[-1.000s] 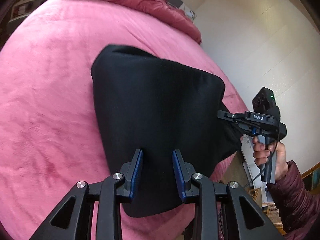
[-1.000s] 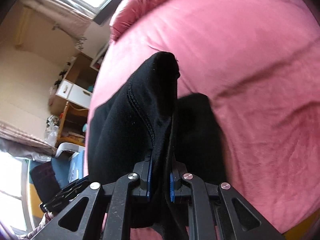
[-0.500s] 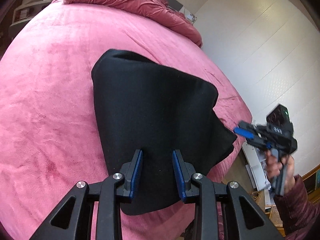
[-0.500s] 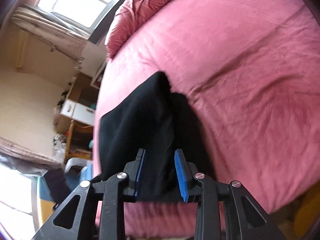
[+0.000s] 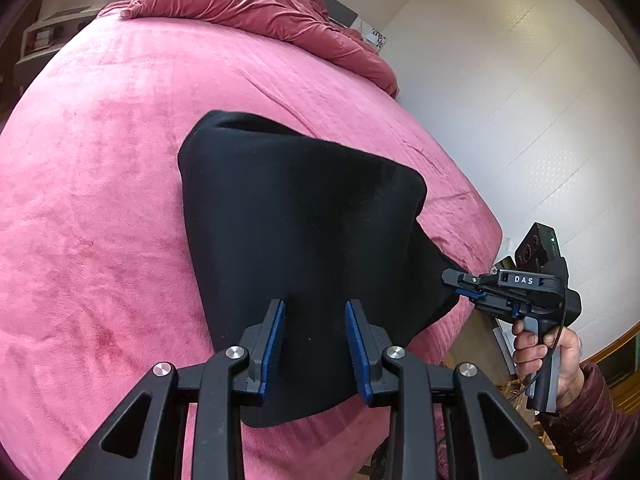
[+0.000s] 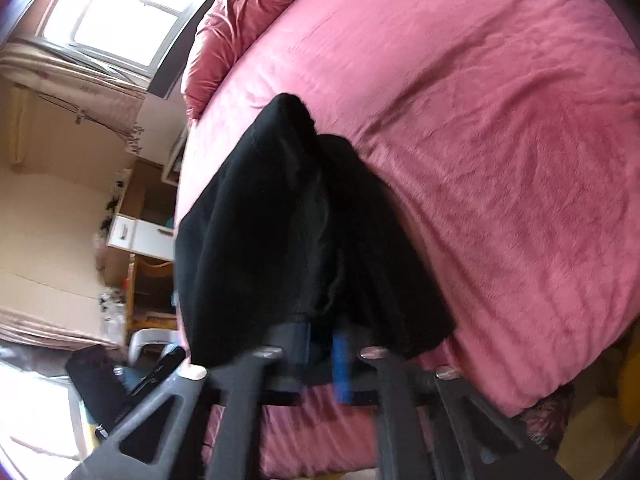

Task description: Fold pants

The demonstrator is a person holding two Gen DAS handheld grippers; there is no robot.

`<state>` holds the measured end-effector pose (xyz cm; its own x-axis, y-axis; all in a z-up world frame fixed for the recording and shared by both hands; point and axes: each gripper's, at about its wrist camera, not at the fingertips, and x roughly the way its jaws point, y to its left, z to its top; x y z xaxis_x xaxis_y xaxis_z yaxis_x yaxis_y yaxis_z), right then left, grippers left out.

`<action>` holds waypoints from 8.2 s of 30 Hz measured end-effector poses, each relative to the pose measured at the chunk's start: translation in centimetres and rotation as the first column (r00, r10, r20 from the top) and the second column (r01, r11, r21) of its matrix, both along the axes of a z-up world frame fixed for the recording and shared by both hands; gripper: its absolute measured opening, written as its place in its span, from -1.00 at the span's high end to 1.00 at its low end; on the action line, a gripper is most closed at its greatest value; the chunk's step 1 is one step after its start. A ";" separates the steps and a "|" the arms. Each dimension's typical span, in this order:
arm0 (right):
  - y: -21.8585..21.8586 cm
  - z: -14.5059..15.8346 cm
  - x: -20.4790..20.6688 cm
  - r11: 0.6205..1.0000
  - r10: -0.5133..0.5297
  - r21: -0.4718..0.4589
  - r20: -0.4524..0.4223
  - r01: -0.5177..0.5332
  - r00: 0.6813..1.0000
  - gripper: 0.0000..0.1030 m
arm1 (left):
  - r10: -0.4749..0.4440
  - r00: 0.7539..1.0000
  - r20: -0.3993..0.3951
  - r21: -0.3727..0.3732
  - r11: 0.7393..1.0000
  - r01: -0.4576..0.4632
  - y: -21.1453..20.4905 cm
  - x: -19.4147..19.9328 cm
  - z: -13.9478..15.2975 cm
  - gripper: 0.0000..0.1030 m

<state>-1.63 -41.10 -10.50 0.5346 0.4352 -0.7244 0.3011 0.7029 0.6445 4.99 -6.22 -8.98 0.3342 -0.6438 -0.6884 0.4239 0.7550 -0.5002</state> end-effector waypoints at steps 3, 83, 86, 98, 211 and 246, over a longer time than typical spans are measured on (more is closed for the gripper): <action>0.5 0.9 -0.5 0.999 0.041 -0.032 0.017 -0.041 0.999 0.85 | 0.006 1.000 0.012 -0.010 1.000 -0.006 0.3 0.0 0.2 0.40; 3.0 1.5 8.3 0.900 0.198 -0.396 -0.002 -0.183 0.980 -0.33 | 0.154 0.982 0.107 0.239 0.955 -0.176 -1.5 1.7 -0.1 -0.59; 2.1 0.6 8.1 0.919 0.188 -0.349 -0.016 -0.182 0.982 -0.34 | 0.144 0.984 0.108 0.248 0.954 -0.167 -1.6 1.2 -0.2 -0.59; 0.7 -2.0 9.4 0.939 0.232 -0.248 -0.047 -0.237 0.971 -0.45 | 0.135 0.987 0.085 0.232 0.961 -0.151 -1.8 1.7 -1.4 -0.66; 23.1 5.5 11.0 0.720 0.387 -0.658 0.118 -0.220 0.915 -0.51 | 0.514 0.789 0.336 0.274 0.748 -0.605 7.7 -2.9 5.1 -0.40; 24.1 6.5 7.9 0.670 0.404 -0.718 0.140 -0.189 0.904 -0.51 | 0.527 0.760 0.380 0.287 0.714 -0.638 6.8 -5.2 5.6 -0.40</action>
